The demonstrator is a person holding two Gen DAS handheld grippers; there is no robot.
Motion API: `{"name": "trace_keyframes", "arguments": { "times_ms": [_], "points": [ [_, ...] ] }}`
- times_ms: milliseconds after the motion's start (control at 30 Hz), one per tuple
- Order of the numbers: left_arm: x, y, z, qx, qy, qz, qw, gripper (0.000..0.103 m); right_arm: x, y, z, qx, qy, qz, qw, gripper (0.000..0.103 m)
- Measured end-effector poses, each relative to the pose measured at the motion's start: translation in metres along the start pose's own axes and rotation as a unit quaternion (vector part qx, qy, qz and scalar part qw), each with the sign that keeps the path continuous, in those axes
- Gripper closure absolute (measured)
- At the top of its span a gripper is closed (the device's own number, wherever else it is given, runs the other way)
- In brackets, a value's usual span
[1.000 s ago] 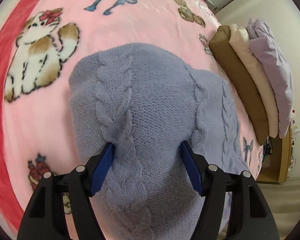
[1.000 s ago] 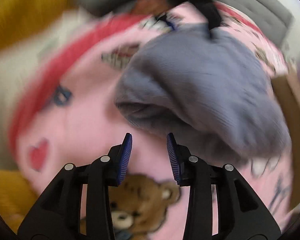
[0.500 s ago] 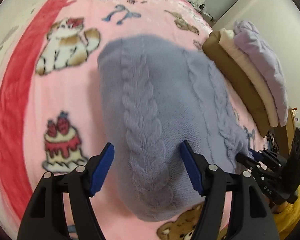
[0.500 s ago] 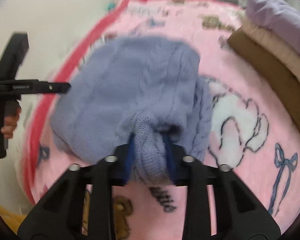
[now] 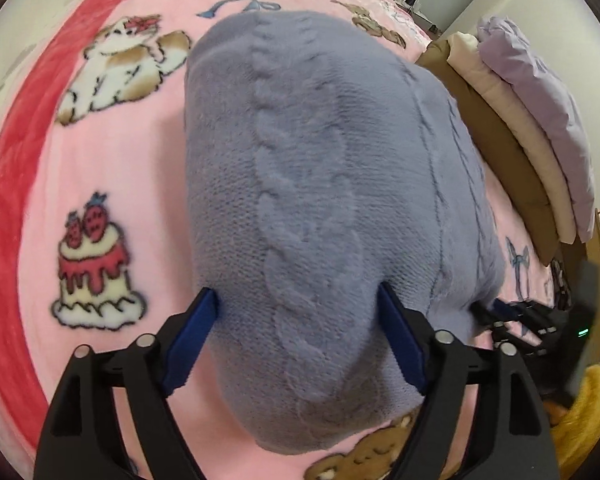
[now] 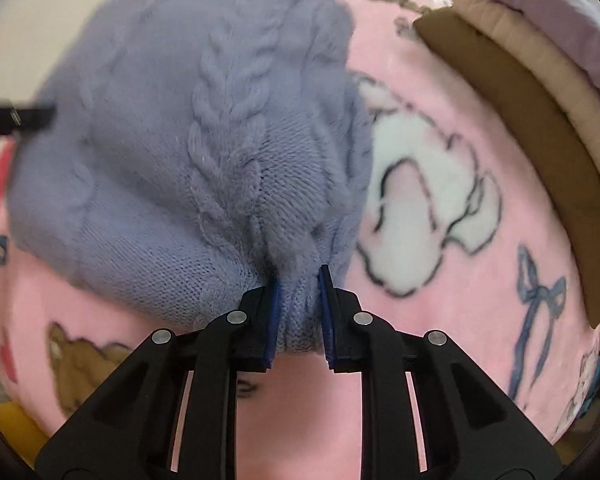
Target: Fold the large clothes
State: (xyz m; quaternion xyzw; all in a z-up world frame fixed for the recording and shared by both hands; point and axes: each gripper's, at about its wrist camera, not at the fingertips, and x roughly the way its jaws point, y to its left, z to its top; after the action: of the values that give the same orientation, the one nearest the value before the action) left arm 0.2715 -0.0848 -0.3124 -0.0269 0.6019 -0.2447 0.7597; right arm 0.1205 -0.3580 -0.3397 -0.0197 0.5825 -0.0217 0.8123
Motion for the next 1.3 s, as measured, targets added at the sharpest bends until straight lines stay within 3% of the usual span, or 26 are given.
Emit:
{"name": "trace_keyframes", "arguments": {
  "times_ms": [100,167,200,267,400,500,700,800,900,967,1167,1267,1300],
  "points": [
    [-0.015,0.001,0.001,0.021,-0.026,-0.009,0.9994,0.021,-0.005,-0.006,0.003,0.026,-0.012,0.025,0.999,0.08],
    [-0.028,0.002,0.0,0.045,-0.051,-0.001,0.9977,0.021,-0.023,-0.015,0.004,0.043,-0.034,0.05,0.997,0.062],
    [-0.036,0.003,0.0,0.061,-0.064,0.0,0.996,0.018,-0.033,-0.02,0.004,0.048,-0.048,0.058,0.996,0.047],
    [-0.041,0.013,0.002,0.073,-0.063,-0.025,0.995,0.014,-0.062,-0.027,0.004,0.06,-0.091,0.071,0.992,0.031],
    [-0.031,0.045,0.015,0.013,-0.032,-0.064,0.9974,0.014,-0.082,-0.06,0.023,0.094,-0.144,0.115,0.978,0.011],
    [-0.012,0.072,0.024,-0.043,0.0,-0.129,0.9906,0.013,-0.056,-0.088,0.047,0.137,-0.128,0.191,0.963,0.011],
    [0.021,0.094,0.036,-0.061,0.053,-0.209,0.9745,0.005,0.029,-0.11,0.084,0.196,-0.045,0.352,0.914,0.011],
    [0.036,0.1,0.035,-0.08,0.075,-0.248,0.9626,0.004,0.056,-0.102,0.092,0.188,-0.01,0.356,0.915,0.011],
    [0.049,0.098,0.038,-0.077,0.084,-0.266,0.9572,0.004,0.084,-0.09,0.093,0.175,0.041,0.358,0.916,0.008],
    [0.056,0.094,0.042,-0.072,0.092,-0.277,0.9538,0.004,0.1,-0.086,0.093,0.184,0.068,0.374,0.907,0.008],
    [0.073,0.092,0.048,-0.065,0.123,-0.305,0.9419,0.004,0.105,-0.07,0.107,0.165,0.099,0.399,0.897,0.007],
    [0.066,0.089,0.05,-0.054,0.143,-0.307,0.9394,0.004,0.091,-0.063,0.117,0.148,0.084,0.441,0.881,0.009],
    [0.064,0.087,0.05,-0.04,0.142,-0.298,0.9431,0.004,0.088,-0.06,0.12,0.138,0.079,0.426,0.891,0.008]
  ]
}}
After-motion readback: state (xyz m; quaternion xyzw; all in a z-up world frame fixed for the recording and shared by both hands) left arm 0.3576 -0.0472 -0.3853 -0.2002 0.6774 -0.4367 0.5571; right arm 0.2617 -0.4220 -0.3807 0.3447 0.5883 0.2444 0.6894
